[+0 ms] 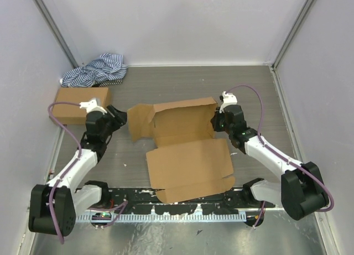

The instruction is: Fold the paper box

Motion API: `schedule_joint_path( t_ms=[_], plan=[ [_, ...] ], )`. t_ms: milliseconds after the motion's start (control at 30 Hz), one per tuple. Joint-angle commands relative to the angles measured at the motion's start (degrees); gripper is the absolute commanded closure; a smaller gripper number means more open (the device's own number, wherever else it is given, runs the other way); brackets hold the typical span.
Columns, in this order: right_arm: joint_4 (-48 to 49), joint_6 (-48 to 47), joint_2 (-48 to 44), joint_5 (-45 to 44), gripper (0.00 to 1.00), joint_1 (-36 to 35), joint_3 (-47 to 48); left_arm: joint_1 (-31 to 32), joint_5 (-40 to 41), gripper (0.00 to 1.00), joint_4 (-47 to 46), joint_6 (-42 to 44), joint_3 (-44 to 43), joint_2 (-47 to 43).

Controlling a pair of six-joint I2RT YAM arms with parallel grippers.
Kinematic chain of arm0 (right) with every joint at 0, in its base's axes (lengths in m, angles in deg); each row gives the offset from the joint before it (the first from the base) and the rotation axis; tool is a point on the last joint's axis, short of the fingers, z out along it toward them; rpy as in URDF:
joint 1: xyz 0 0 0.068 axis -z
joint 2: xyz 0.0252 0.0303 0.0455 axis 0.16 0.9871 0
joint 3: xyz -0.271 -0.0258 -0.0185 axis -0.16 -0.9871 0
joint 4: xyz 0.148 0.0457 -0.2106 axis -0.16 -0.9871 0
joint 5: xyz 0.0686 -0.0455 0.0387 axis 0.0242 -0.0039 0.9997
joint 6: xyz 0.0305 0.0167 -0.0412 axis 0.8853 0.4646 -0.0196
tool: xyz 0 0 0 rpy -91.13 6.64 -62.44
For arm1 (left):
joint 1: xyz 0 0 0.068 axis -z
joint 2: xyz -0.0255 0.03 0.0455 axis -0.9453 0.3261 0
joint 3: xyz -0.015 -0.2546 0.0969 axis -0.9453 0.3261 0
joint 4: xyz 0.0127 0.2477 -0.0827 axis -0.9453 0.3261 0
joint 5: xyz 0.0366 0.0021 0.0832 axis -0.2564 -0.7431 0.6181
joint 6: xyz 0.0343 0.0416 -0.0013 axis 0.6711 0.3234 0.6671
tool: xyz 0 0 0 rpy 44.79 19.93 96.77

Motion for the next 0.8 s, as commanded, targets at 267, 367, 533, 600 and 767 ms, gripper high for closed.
schedule_joint_path(
  t_ms=[267, 367, 533, 600, 767],
  plan=[
    [-3.7, -1.1, 0.7, 5.1, 0.99, 0.7, 3.6, -0.3, -18.4, 0.38, -35.6, -4.1, 12.3, 7.5],
    [-3.4, -0.8, 1.1, 5.4, 0.99, 0.7, 3.5, -0.2, -21.9, 0.40, -38.2, -5.0, 13.5, 7.7],
    [-3.3, -0.7, 1.6, 6.0, 0.99, 0.8, 3.5, 1.2, -24.9, 0.41, -38.0, -5.8, 15.2, 2.9],
    [-3.3, -0.6, 1.5, 5.9, 0.99, 0.7, 3.4, 2.4, -25.4, 0.42, -35.1, -5.5, 15.3, -0.5],
    [-3.4, -0.7, 1.2, 6.0, 0.99, 0.7, 3.6, 7.4, -25.1, 0.43, -26.3, -2.1, 14.8, -9.0]
  ],
)
